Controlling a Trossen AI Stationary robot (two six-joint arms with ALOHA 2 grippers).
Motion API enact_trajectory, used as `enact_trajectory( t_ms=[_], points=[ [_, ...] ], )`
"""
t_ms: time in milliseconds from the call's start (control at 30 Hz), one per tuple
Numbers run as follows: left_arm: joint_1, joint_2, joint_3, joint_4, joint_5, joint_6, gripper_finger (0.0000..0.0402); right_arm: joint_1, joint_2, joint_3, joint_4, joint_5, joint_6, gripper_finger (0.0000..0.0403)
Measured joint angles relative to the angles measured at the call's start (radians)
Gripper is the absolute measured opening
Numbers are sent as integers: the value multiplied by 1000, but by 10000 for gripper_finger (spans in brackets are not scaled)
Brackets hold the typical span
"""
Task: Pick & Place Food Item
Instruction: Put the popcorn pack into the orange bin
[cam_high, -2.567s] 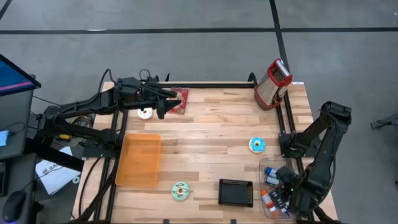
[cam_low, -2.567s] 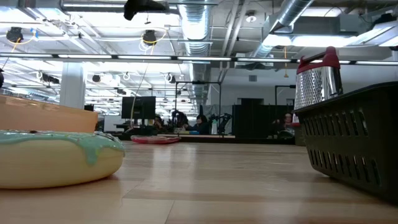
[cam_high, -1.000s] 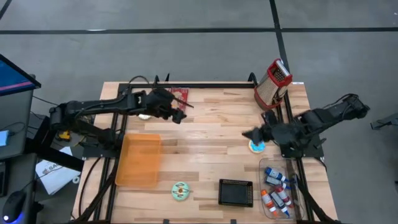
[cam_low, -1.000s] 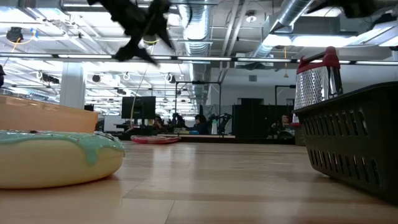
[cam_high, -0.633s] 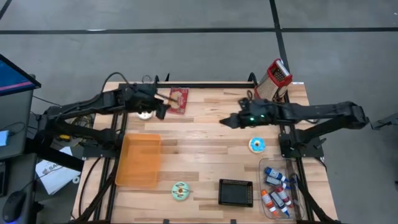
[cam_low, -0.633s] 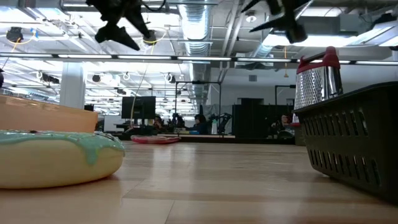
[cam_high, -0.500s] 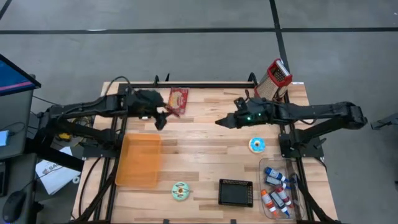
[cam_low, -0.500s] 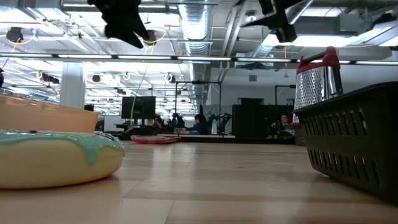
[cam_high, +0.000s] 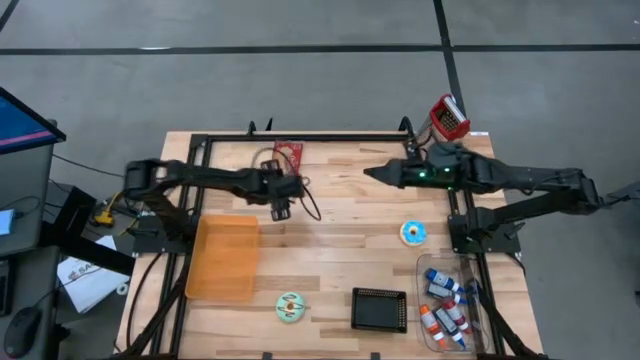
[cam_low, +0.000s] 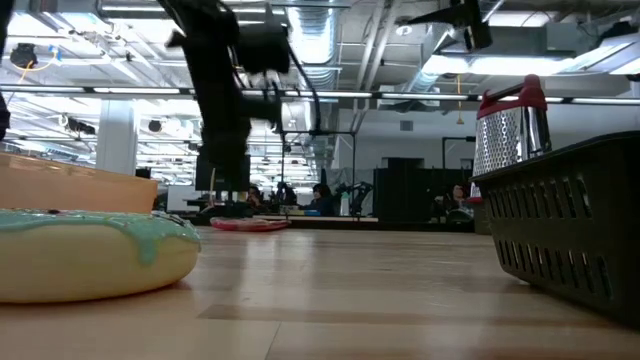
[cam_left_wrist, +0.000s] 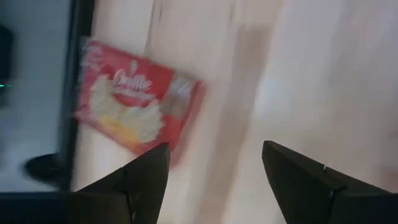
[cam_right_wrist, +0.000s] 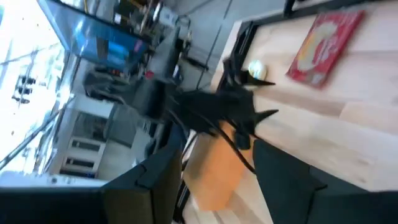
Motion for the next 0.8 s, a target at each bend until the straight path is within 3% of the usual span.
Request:
enact_trajectory(
  t_ms=[100, 300, 567, 800],
  points=[
    [3, 80, -1, 34, -73, 87, 250, 3, -33, 0, -30, 30, 2, 189],
    [38, 174, -9, 173, -79, 271, 249, 8, -81, -1, -103, 67, 7, 189],
    [136, 224, -9, 253, -69, 333, 249, 35, -111, 0, -134, 96, 21, 189],
    [191, 228, -7, 288, 5, 357, 249, 61, -112, 0, -143, 126, 37, 189]
  ],
)
